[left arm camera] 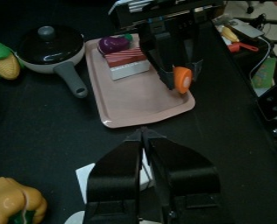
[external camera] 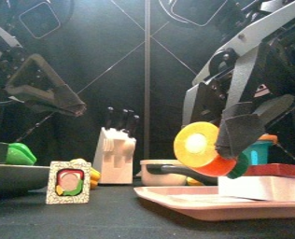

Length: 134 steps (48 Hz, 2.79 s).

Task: Place carrot top in basket

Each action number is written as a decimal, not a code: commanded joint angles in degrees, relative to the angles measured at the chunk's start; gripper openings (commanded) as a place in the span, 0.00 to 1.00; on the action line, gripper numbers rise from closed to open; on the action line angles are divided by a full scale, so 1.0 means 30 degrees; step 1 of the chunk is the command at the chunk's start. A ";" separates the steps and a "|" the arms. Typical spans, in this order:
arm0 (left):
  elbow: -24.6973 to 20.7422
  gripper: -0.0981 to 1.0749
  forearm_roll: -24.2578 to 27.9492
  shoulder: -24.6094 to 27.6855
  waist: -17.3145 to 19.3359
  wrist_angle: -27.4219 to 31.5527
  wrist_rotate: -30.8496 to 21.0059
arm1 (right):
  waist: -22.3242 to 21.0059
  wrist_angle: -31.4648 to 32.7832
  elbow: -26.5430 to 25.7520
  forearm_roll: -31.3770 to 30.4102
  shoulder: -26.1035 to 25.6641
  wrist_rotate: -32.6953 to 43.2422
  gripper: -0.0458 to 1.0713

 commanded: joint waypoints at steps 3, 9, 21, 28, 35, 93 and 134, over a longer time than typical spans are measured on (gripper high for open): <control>-0.0264 0.51 0.0029 -0.0059 0.0059 -0.0176 -0.0029 | -0.0264 -0.0176 -0.0176 0.0000 -0.1084 0.0000 0.58; -0.0293 0.51 0.0029 -0.0029 0.0029 -0.0176 -0.0029 | -0.1143 -0.0176 0.0000 0.0000 -0.2432 -0.0029 0.58; -0.0322 0.51 0.0029 -0.0029 0.0029 -0.0176 -0.0029 | -0.4775 -0.0352 0.1611 0.0000 -0.6943 -0.0029 0.58; -0.0381 0.51 0.0059 0.0000 0.0029 -0.0176 0.0000 | -0.7764 -0.1055 0.2725 0.0000 -0.9229 -0.0029 0.58; -0.0498 0.51 0.0059 0.0000 0.0059 -0.0176 0.0000 | -1.0752 -0.2285 0.3926 -0.0029 -1.1016 -0.0029 0.58; -0.0352 0.51 0.0029 0.0029 0.0264 -0.0176 0.0000 | -2.1182 -0.6006 0.8145 0.4014 -1.0225 0.0059 0.73; -0.0439 0.51 0.0029 0.0264 0.0293 -0.0176 0.0000 | -2.1533 -0.6006 0.8760 0.5303 -1.0371 0.0000 0.88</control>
